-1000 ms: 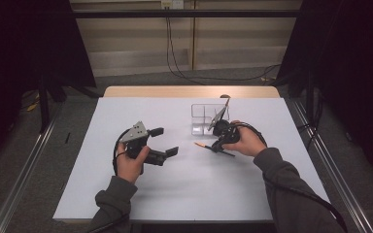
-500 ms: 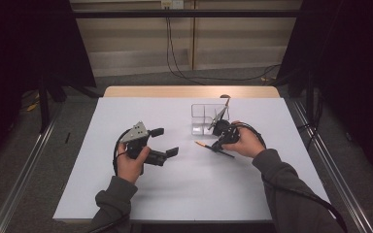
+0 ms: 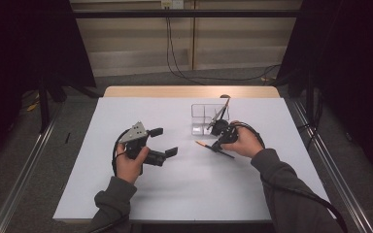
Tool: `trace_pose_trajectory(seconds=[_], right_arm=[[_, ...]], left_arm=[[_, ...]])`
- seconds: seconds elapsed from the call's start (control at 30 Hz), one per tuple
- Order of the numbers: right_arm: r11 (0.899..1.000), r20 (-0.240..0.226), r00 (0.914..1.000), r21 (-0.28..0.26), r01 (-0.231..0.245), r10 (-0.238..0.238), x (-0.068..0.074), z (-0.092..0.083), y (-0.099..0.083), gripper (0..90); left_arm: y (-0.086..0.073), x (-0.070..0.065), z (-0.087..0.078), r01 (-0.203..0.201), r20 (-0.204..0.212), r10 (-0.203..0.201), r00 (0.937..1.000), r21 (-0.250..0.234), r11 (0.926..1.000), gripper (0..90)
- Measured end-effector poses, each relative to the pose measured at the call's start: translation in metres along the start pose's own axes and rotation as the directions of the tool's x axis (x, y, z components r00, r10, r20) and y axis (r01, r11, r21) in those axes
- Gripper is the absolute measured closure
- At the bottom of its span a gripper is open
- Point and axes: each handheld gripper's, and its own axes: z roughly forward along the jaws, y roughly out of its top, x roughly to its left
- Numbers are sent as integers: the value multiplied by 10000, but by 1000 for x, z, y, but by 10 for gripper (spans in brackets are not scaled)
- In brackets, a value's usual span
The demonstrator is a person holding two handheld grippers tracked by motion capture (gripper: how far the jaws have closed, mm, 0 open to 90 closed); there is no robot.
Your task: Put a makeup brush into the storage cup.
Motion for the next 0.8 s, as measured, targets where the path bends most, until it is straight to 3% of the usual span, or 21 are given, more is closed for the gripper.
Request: trace_pose_trajectory(seconds=[0.37,0.5,0.63,0.7,0.8], right_arm=[[10000,38,10000,-17,-89,89,1,0,-1,838],[9997,-56,10000,-226,46,-48,-1,0,-3,838],[9991,-96,9998,-394,-156,152,0,0,-5,837],[9994,36,9999,-339,112,-111,0,-2,-6,838],[9975,-1,9999,-697,-140,141,0,-5,-9,837]], left_arm=[[0,-1,1,17,-16,-17,10000,-10,10000,28],[0,-1,1,55,-62,-55,10000,-29,10000,28],[0,0,1,16,0,-16,10000,-3,10000,28],[0,0,2,25,0,-25,10000,9,10000,28],[-1,0,2,33,-11,-33,10000,-10,10000,28]])
